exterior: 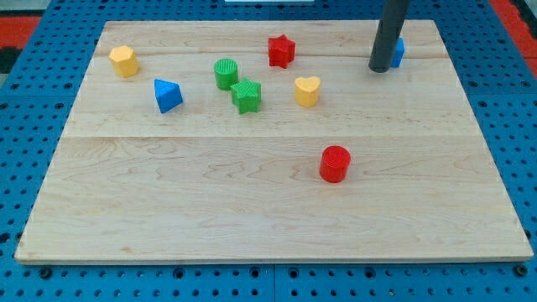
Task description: Adjust the yellow heart vertically below the green star
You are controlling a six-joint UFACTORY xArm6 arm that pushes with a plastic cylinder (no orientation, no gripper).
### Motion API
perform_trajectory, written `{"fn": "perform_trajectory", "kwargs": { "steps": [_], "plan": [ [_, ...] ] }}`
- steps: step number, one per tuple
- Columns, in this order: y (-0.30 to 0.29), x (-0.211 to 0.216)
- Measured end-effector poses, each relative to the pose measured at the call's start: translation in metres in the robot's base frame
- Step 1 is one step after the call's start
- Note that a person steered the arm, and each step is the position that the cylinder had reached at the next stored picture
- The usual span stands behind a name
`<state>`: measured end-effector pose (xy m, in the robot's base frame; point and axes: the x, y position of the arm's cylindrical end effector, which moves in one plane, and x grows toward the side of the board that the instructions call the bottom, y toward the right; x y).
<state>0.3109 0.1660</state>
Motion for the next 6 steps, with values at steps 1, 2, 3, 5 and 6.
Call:
{"fn": "perform_trajectory", "kwargs": {
  "steps": [1, 2, 3, 5, 6],
  "plan": [
    [-0.034, 0.021],
    [-0.086, 0.037],
    [-0.101, 0.019],
    [-0.127, 0.023],
    [-0.127, 0.063]
  ]
}}
